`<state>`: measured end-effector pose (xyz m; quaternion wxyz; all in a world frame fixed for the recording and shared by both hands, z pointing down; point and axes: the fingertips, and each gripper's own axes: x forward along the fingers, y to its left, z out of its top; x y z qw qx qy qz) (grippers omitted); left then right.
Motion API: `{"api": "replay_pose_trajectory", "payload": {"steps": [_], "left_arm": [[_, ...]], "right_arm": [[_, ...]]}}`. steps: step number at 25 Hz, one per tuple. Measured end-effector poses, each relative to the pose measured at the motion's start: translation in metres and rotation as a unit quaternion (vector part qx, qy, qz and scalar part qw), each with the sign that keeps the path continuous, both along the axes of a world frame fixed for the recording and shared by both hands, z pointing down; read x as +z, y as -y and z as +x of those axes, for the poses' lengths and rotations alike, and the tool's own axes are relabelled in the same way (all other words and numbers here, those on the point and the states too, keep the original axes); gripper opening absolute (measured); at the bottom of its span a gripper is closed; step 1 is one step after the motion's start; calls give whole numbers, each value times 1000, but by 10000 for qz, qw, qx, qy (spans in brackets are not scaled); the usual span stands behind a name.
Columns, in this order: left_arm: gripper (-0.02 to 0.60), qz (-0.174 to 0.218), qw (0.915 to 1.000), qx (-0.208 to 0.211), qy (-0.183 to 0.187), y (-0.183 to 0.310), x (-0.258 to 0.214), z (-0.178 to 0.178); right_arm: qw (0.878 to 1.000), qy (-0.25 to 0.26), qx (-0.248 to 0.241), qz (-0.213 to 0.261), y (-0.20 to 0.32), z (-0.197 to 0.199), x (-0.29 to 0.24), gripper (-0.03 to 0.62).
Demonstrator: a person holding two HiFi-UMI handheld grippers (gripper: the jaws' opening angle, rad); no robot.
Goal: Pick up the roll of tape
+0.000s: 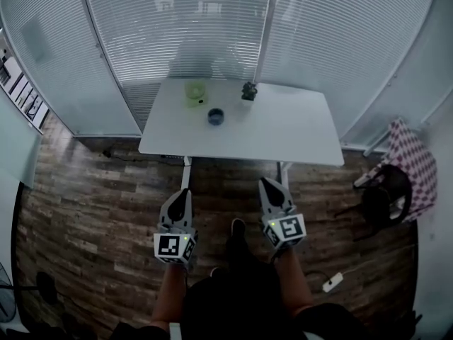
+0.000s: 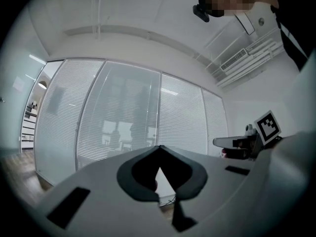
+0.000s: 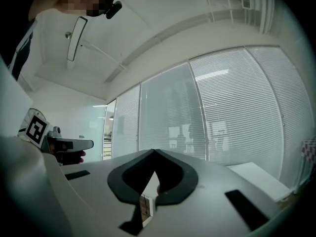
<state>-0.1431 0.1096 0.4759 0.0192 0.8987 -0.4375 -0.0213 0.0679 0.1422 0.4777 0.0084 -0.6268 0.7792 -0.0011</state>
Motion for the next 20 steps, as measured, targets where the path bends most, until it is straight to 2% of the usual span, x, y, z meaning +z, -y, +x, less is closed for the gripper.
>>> {"api": "replay_pose_trajectory", "payload": {"steps": [20], "left_arm": [[6, -101, 9999, -4, 105, 124, 8, 50]], "right_arm": [[9997, -57, -211, -124, 128, 39, 8, 6]]}}
